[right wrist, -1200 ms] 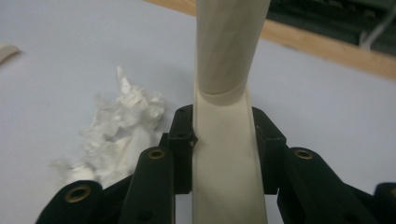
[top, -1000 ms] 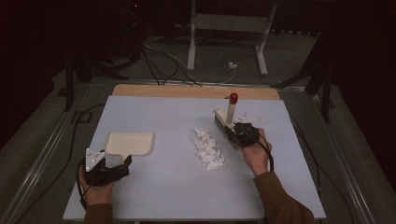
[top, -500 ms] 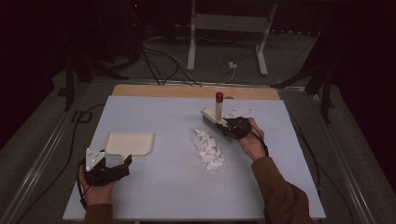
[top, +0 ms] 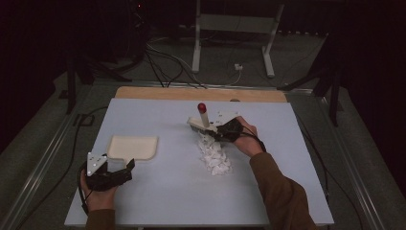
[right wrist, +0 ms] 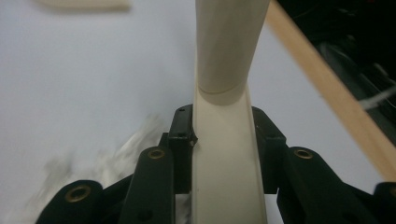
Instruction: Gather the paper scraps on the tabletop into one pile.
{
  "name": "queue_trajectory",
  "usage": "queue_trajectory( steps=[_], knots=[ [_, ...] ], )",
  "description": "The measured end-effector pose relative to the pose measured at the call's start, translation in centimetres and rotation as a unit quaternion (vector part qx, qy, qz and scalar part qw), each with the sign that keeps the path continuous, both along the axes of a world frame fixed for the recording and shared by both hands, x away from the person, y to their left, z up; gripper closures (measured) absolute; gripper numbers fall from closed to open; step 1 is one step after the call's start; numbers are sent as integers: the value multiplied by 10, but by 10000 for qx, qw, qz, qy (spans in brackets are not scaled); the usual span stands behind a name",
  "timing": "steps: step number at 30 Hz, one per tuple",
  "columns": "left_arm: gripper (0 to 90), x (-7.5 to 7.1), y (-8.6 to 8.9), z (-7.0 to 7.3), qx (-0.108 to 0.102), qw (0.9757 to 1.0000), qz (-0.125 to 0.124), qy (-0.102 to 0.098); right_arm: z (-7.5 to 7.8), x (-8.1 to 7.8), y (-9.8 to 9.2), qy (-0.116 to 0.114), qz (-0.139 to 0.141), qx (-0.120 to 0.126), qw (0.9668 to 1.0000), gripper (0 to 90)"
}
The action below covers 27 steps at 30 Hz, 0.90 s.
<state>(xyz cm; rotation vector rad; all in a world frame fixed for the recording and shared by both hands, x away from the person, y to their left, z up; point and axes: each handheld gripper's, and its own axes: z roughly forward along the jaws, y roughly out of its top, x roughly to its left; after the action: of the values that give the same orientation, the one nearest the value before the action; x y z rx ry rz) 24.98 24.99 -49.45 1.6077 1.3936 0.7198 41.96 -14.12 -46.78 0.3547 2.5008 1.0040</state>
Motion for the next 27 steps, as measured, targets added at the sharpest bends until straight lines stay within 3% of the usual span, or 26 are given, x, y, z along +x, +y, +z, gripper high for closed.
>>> queue_trajectory(
  steps=[6, 10, 23, 27],
  knots=[
    [6, 0, 0, 0, 6, 10000, -3, 8, 0, -8, -7, 126, 407, -83, 9991, 677],
    [6, 0, -1, 0, 25, 10000, -10, 29, 2, -15, -19, 281, 576, -4, 9979, 677],
    [6, 0, -1, -1, 17, 10000, 0, 37, 6, -38, -39, 442, 1046, -73, 9935, 677],
    [6, 1, -2, -1, 18, 10000, -14, 35, 7, -40, -40, 379, 1001, -56, 9942, 677]
  ],
)
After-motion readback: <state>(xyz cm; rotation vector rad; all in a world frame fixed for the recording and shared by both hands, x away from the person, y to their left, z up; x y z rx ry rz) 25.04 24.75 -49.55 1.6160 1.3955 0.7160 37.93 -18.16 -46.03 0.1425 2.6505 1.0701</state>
